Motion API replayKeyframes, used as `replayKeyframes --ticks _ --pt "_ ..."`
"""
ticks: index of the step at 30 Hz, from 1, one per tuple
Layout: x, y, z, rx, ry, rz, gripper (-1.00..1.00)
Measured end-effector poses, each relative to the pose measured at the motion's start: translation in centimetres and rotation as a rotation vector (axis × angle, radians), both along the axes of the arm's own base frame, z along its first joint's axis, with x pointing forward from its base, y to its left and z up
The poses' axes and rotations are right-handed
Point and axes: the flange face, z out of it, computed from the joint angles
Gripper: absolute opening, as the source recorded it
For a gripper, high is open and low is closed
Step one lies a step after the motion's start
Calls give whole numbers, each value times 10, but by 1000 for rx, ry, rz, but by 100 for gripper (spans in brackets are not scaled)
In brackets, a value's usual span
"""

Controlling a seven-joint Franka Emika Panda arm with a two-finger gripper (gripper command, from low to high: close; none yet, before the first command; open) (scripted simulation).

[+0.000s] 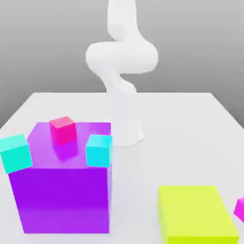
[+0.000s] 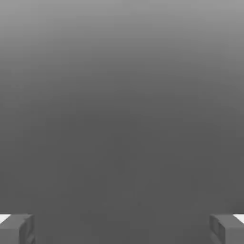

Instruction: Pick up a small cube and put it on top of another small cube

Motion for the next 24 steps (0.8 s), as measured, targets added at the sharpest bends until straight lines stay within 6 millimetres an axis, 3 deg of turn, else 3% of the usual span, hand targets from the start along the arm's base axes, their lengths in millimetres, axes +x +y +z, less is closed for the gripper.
replayKeyframes --ticks 6,12,18,22,24 --pt "62 52 -74 -79 121 333 0" --pt "98 119 -158 -174 216 651 0" --pt "108 190 -249 -291 292 962 0" --pt "96 244 -310 -385 330 1185 0" --pt "91 261 -341 -433 349 1280 0"
